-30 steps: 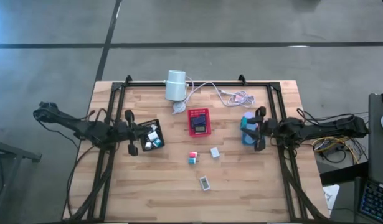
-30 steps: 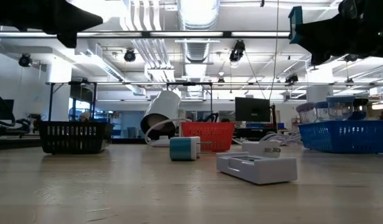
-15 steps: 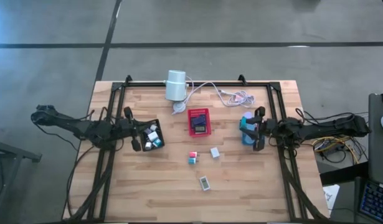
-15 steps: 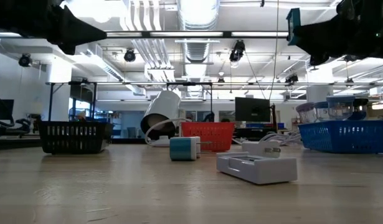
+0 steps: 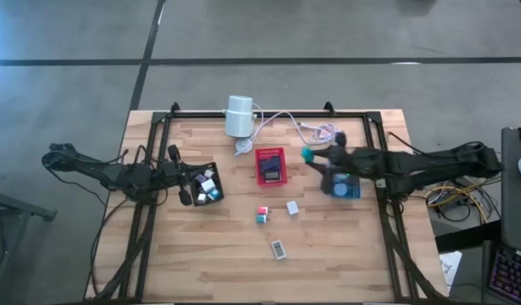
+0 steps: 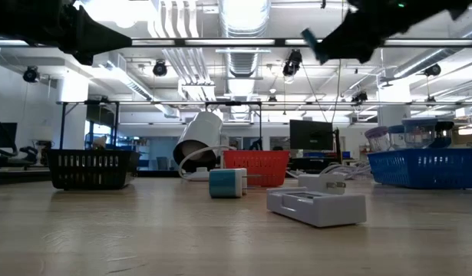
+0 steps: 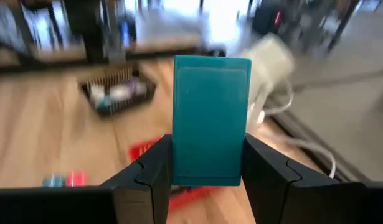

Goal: Pick & Place Office items
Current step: Put the light blue digital clock into the red basket

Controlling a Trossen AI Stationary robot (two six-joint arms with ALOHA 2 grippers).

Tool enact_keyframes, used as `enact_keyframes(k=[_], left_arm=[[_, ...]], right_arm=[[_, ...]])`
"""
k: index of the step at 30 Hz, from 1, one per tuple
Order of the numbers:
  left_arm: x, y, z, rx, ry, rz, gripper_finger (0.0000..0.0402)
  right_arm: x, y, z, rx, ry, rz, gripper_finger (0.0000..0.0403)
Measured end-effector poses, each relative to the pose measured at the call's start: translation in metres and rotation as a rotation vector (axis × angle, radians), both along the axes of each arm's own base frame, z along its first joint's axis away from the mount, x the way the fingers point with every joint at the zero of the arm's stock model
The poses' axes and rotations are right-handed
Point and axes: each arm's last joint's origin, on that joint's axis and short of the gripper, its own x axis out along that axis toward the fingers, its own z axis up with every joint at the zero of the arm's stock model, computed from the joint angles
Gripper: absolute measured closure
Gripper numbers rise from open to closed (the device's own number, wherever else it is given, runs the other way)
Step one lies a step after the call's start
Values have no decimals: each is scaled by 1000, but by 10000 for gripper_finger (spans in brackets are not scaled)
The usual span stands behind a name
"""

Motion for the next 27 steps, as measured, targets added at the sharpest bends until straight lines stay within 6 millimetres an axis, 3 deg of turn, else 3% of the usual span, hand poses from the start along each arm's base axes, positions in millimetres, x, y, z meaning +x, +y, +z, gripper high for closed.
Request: enact_keyframes(k=[8, 14, 21, 27], left_arm=[[0, 0, -1, 68, 29, -3, 401], [0, 0, -2, 77, 46, -4, 401], [0, 0, -2, 74, 45, -4, 401], [0, 0, -2, 66, 42, -4, 401]], right_arm=[[72, 1, 20, -56, 276, 98, 259], [118, -15, 17, -19, 501, 239, 259], [158, -45, -9, 43, 757, 219, 259], [178, -63, -43, 77, 919, 213, 259]])
